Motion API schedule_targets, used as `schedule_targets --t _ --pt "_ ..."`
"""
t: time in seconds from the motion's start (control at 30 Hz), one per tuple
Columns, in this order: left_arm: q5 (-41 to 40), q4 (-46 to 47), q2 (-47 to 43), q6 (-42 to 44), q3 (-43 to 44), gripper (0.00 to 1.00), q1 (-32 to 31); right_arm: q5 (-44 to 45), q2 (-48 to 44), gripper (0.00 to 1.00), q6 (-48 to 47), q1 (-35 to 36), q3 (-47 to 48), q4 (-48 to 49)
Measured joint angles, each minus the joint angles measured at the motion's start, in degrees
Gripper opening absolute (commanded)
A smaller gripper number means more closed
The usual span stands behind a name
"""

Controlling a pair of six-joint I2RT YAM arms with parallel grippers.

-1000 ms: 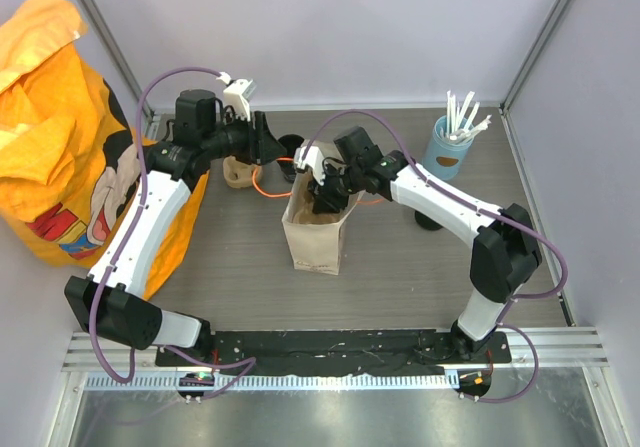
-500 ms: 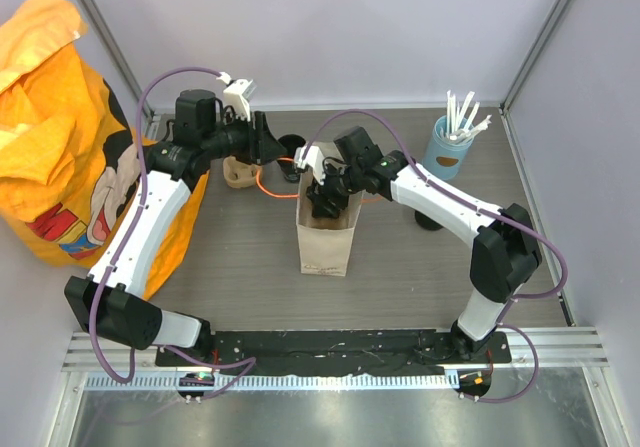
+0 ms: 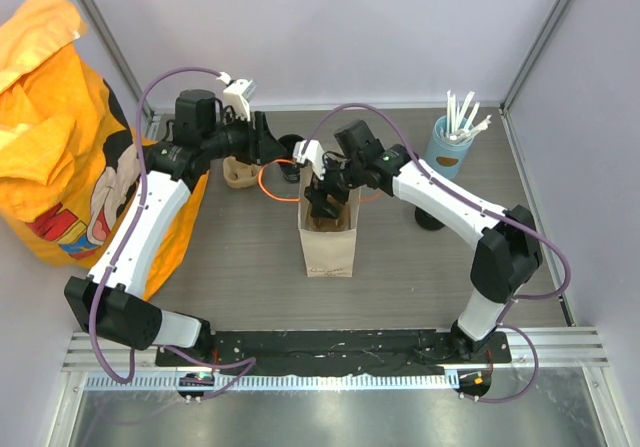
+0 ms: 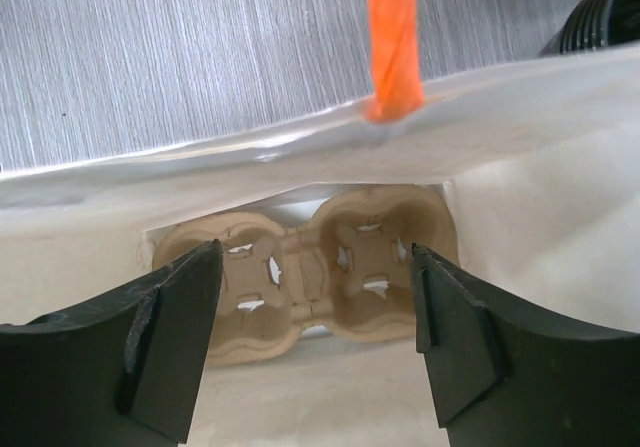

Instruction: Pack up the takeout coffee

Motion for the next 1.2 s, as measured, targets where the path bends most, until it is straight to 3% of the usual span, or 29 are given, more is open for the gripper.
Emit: schedule_targets --t 0.4,0.57,0.83,1.2 --pt "0.00 -0.02 -0.07 0.00 0.02 0.43 0.02 1.79 -2.43 0.88 -1.18 0.00 5.90 -5.22" --pt "-0.02 -0.04 -0.07 0.00 0.00 0.48 0.02 2.99 -3.54 0.90 -1.75 0.00 8.31 -7.50" --pt "-0.02 -0.46 -0.07 0.09 0.24 0.60 0.02 5.84 -5.84 0.92 -2.21 0.00 11.15 -11.65" --pt "-1.18 -2.95 -1.55 2.86 6.19 0.90 0.02 8.70 -13.57 0.93 2.99 -2.80 14.82 -11.30"
